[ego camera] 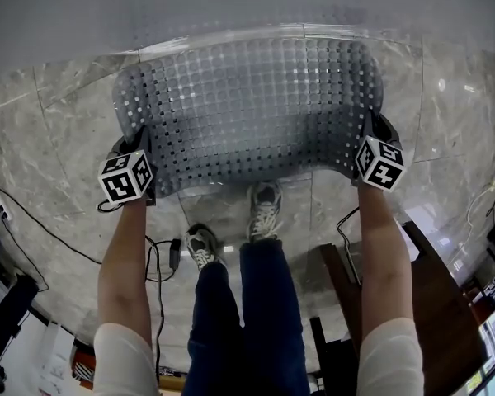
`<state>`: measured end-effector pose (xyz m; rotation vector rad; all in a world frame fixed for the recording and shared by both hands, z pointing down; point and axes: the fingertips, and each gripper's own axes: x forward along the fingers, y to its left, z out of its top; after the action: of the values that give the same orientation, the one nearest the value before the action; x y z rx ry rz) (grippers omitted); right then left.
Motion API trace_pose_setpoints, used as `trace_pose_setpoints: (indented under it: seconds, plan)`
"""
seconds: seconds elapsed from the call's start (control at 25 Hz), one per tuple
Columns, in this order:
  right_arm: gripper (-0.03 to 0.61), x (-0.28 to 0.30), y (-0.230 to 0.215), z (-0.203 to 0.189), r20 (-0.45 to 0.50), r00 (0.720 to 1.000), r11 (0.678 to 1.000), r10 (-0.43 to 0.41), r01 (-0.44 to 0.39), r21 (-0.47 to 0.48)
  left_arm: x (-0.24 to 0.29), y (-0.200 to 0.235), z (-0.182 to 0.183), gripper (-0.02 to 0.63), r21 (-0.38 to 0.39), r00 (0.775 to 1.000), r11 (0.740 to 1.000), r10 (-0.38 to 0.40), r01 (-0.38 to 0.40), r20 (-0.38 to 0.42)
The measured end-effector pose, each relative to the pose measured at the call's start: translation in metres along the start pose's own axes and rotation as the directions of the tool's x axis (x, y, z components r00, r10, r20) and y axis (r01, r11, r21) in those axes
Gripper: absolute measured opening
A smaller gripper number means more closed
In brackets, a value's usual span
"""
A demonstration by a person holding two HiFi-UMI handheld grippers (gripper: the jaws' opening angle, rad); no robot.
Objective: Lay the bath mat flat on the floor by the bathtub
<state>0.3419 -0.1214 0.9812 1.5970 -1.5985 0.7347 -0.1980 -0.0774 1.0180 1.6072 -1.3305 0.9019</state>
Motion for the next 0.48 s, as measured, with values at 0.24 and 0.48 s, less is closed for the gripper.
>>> trace_pose_setpoints:
  seconds: [0.24, 0.48]
  plan:
    - [0.038, 0.008, -0.002, -0.006, -0.011, 1.000, 0.999, -0.019, 0.019, -0.033, 0.010, 0.007, -0.008, 0.044, -0.027, 1.000, 0.999, 0.021, -0.021, -0.018]
    - [0.038, 0.015, -0.004, -0.012, -0.025, 0.999, 0.999, -0.046, 0.046, -0.006, 0.017, 0.011, -0.012, 0.045, -0.044, 0.998, 0.998, 0.046, -0.048, -0.053]
